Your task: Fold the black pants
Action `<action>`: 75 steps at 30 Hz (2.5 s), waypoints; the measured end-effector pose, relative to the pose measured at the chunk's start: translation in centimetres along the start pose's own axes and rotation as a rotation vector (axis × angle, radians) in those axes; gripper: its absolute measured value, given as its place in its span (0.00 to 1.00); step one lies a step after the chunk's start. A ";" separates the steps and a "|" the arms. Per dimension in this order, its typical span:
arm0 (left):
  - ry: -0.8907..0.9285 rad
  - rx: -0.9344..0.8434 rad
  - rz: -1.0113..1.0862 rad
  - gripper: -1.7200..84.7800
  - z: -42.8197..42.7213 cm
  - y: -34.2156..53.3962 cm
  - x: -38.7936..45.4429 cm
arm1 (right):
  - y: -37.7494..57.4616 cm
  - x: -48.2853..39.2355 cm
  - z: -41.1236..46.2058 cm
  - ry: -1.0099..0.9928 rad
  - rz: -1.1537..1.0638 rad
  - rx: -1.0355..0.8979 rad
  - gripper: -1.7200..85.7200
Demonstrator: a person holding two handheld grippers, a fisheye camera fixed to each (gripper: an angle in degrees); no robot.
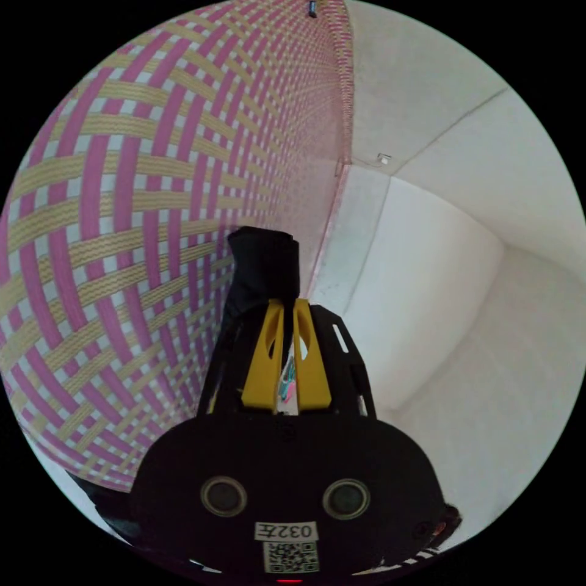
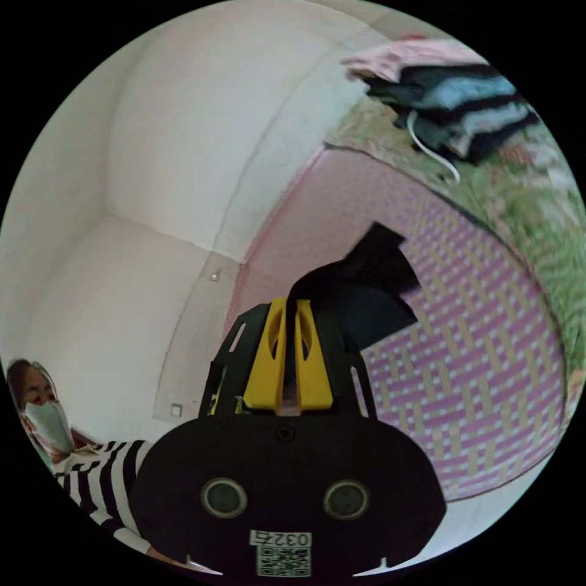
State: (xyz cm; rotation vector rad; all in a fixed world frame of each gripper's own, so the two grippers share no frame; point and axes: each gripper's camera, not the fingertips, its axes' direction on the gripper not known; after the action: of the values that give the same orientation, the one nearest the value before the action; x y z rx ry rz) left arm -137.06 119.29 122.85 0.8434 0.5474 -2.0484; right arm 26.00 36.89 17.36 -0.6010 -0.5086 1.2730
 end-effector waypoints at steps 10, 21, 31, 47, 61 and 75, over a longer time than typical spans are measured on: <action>-0.176 -0.232 0.138 0.00 -4.2 2.5 -0.2 | 5.7 8.2 -6.0 0.136 0.191 0.027 0.01; -0.397 -0.265 0.089 0.00 -6.5 4.1 -5.6 | 11.1 19.5 -6.4 0.172 0.459 -0.023 0.01; -0.443 -0.110 0.105 0.01 -10.3 4.1 -5.4 | 10.3 19.9 -5.7 0.200 0.493 -0.141 0.01; -0.285 -0.187 0.121 0.08 -14.3 3.2 -7.3 | 11.5 20.8 -8.3 0.033 0.551 -0.036 0.12; -0.229 -0.118 0.157 0.09 -16.7 5.9 -9.4 | 13.5 18.6 -6.5 0.039 0.555 -0.042 0.03; 0.155 -0.092 0.269 0.01 -15.2 5.8 -5.1 | 8.3 9.4 -4.2 -0.108 0.314 0.098 0.01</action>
State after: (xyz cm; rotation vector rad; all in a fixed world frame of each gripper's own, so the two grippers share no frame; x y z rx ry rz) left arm -124.50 128.45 115.82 0.9704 0.5752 -1.7115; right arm 24.90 47.01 8.92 -0.5461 -0.4487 1.6257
